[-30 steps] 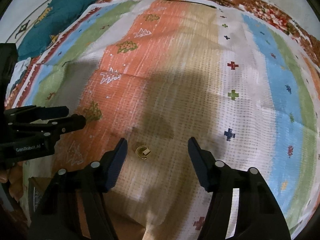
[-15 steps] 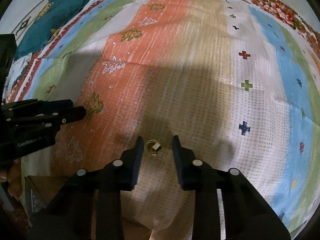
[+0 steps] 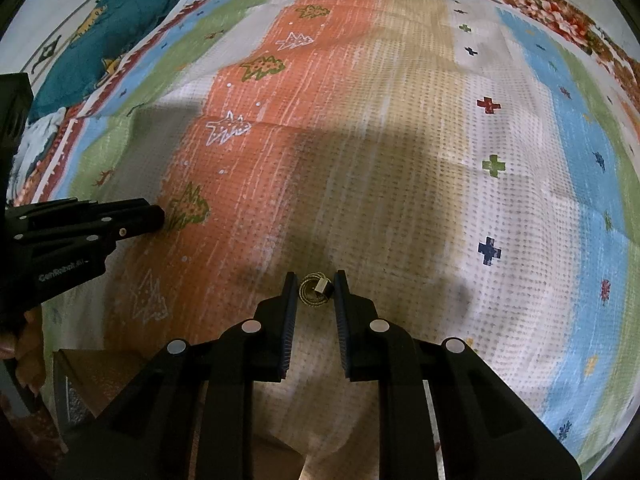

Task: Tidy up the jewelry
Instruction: 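Grasp a gold ring with the left gripper while the right gripper grasps the other ring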

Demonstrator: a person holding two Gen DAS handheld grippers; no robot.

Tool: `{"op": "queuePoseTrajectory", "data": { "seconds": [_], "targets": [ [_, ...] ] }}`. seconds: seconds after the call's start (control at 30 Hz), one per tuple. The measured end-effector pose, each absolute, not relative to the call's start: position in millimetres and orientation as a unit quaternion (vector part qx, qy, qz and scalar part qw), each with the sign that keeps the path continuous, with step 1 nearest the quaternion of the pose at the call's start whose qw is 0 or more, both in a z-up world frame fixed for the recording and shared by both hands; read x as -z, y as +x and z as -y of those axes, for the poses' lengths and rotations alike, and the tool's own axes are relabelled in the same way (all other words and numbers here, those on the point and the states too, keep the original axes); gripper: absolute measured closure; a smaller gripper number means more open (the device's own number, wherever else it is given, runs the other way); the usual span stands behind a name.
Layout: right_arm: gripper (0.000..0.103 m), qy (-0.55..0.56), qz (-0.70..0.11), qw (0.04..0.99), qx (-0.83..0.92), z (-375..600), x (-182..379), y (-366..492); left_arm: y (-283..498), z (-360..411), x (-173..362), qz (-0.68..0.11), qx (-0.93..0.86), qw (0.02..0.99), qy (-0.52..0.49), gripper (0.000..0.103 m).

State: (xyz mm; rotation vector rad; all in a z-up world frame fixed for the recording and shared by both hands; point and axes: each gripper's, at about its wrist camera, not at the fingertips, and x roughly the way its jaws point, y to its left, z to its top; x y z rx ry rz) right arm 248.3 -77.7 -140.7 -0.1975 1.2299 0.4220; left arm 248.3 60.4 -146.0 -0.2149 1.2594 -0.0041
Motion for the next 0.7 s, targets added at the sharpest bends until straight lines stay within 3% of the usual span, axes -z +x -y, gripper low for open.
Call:
{"op": "queuePoseTrajectory", "data": {
  "seconds": [0.7],
  "targets": [
    [0.084,-0.082,-0.548,0.809,-0.197,81.7,109.4,221.4,221.4,-51.2,107.9,-0.558,0.016,0.822,-0.111,0.083]
  ]
}}
